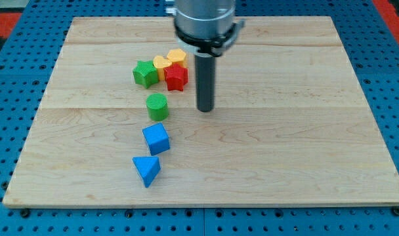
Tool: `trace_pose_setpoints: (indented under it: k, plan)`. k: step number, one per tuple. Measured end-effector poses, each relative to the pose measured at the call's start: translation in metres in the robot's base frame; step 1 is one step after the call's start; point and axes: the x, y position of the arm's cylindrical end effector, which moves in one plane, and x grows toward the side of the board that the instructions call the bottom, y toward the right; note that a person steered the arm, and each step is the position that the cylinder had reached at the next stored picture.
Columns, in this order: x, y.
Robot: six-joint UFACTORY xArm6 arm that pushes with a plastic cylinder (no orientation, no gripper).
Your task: Slide green circle slightly up
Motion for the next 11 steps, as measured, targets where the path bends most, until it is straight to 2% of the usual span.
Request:
trace_pose_setpoints:
  k: [2, 3, 4, 5, 6, 7, 8, 9, 11]
  plan:
    - [0.014, -0.185]
    - [0.0, -0.236]
    - [0.015, -0.214]
    - [-0.003, -0.156]
    - [-0.01, -0.134]
    - [-0.024, -0.204]
    - [-0.026, -0.206]
    - [-0.016, -0.176]
    - [-0.047, -0.167]
